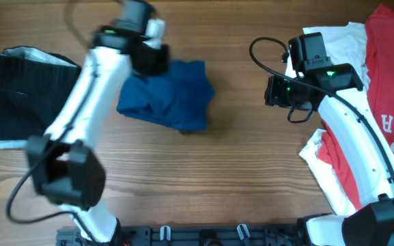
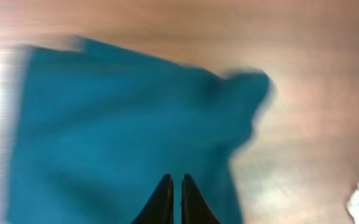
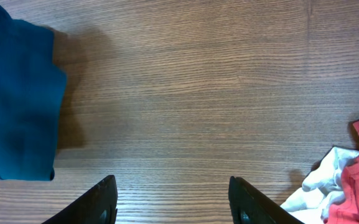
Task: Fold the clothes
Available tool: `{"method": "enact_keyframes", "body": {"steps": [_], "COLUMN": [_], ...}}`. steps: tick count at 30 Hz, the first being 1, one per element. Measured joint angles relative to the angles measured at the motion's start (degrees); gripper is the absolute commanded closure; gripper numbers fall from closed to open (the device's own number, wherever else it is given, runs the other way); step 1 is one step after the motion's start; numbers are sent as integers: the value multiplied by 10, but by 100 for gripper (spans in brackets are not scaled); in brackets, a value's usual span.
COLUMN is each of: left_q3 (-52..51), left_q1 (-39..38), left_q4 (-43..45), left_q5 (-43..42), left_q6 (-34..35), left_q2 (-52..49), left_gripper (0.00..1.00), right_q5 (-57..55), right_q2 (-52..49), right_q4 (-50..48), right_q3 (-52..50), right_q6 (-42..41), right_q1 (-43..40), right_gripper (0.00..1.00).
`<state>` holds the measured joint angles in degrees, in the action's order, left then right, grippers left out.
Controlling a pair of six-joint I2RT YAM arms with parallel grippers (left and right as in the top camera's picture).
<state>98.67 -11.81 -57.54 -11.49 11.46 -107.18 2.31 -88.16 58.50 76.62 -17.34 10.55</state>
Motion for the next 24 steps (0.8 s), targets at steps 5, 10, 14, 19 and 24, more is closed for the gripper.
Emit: {"method": "enact_keyframes", "body": {"steps": [5, 10, 14, 19, 24], "left_q3": [-8, -85, -170, -231, -234], "left_q1": [57, 55, 48, 47, 55], "left_q4": [-32, -28, -8, -18, -51], "left_q5": [22, 19, 15, 14, 14], "left_q6": [18, 23, 28, 33, 35], "left_q2": [-18, -64, -78, -79, -53], "left_gripper": [96, 96, 96, 96, 96], "right_q5": [0, 0, 0, 0, 0], "right_q2": [0, 0, 0, 0, 0], "right_q4": [0, 3, 3, 5, 7], "right_q3": [0, 0, 0, 0, 0], "right_q6": [0, 0, 0, 0, 1], "right_q1": [0, 0, 0, 0, 0], "right_gripper": [42, 42, 42, 42, 42]}}
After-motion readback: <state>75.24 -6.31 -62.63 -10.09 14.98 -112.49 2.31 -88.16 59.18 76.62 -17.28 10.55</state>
